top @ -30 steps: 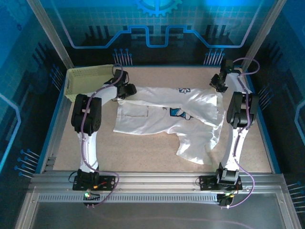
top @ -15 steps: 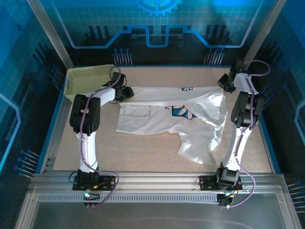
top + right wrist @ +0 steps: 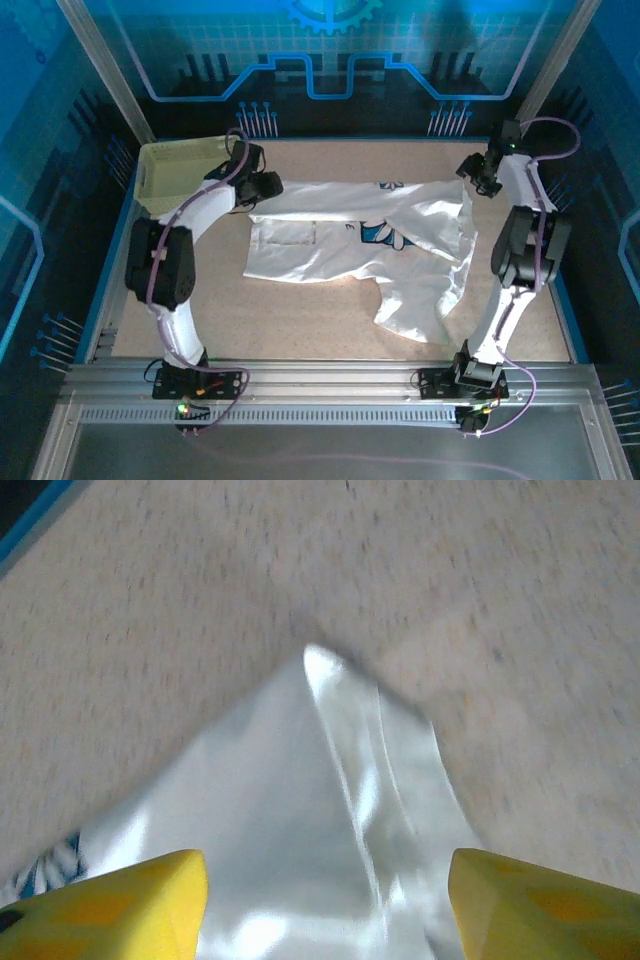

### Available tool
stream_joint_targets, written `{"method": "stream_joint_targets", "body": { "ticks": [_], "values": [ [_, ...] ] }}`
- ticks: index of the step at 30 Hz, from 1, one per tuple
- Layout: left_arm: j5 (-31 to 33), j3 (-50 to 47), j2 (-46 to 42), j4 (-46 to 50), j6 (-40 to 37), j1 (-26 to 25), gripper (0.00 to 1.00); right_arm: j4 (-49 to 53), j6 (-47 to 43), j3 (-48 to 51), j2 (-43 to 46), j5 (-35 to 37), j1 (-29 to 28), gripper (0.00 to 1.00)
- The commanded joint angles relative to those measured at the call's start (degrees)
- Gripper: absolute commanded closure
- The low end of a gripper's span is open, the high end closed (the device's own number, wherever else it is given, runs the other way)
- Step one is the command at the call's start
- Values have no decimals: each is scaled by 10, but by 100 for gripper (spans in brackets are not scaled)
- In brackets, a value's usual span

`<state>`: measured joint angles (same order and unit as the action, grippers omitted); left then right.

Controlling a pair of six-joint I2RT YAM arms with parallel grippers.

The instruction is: Fold the inside-out t-shirt

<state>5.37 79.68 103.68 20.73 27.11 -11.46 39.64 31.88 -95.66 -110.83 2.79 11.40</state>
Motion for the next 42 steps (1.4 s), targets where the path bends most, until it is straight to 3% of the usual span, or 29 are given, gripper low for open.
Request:
{"method": "stream_joint_targets", "body": {
  "ticks": [1, 6, 11, 18, 25, 31, 37, 42],
  "values": [
    [20, -88, -82, 24, 20, -6, 36, -21, 1, 137, 143, -7, -41, 34],
    [-34, -180, -140, 6, 30, -21, 38, -33, 7, 309, 271, -43, -98, 34],
    [-12, -174, -128, 19, 24, -19, 39, -45, -3, 386, 319, -41, -136, 34],
    [-39, -66, -19, 40, 20, -56, 42, -71, -6, 361, 246, -63, -154, 36],
    [-63, -79, 39, 19, 47, -75, 44, -86, 35, 349, 145, -38, -157, 38],
    [-47, -148, 1, 8, 43, -79, 43, -95, 36, 351, 102, -24, -124, 39],
    [-15, -203, -60, 24, 26, -70, 41, -89, 12, 365, 144, -24, -64, 38],
    [-42, -202, -113, 28, 29, -69, 40, -34, -27, 327, 192, -3, -89, 36]
  ]
}}
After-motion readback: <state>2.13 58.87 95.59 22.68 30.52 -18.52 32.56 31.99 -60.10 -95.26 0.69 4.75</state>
